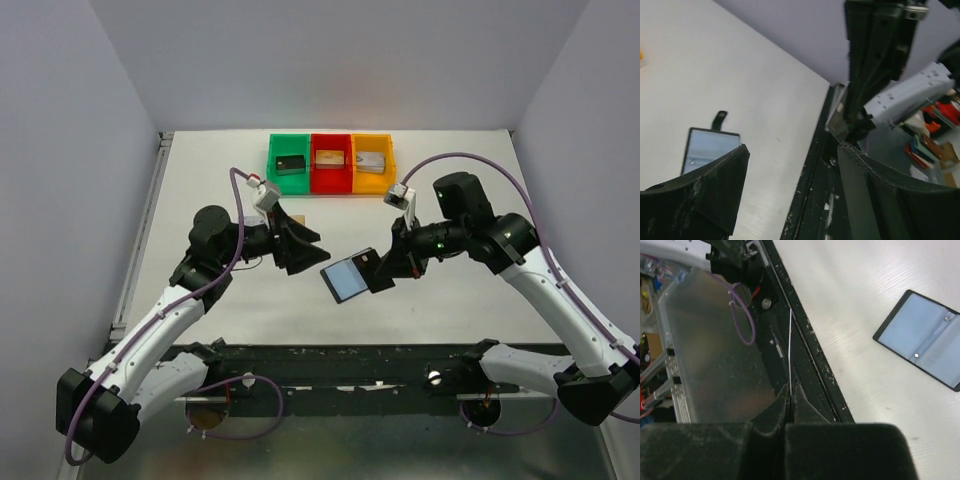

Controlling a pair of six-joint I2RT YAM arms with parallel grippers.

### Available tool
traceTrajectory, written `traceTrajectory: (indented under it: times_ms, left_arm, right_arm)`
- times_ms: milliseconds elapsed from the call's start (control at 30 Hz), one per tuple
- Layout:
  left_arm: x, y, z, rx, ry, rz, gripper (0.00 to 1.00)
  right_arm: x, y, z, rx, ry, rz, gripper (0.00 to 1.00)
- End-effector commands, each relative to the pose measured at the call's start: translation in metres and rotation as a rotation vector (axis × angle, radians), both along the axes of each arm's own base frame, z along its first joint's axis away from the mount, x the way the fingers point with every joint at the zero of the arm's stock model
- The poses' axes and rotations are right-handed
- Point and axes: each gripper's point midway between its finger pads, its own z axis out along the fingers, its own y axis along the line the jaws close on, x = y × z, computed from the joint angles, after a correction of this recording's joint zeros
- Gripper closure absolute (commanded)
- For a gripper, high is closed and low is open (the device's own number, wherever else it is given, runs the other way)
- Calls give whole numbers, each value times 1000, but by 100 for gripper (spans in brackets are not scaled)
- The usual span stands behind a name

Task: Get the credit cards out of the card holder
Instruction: Place the credit card at the center of the board.

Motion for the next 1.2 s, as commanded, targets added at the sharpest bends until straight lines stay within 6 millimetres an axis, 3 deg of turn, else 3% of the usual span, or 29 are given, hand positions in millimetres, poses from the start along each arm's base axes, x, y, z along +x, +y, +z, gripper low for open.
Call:
traceTrajectory:
  times_ms: [0,267,500,767,1167]
  left_arm:
    - [-67,-5,38,-81,-174,-394,19]
    - [-70,-22,31,-60,-105,-490,39]
    - [-79,-32,22,-9,-103,-521,44]
    - [-79,-36,8,21,-86,-515,63]
    - [-80,-38,3,30,-84,-521,74]
  right_arm:
    - [-31,4,8,3,35,160,100]
    - [-34,17,2,-102,29,215,100]
    - [-36,27,1,-139,29,251,100]
    - [-37,32,-2,-178,21,279,100]
    - [-39,35,-4,-199,21,306,100]
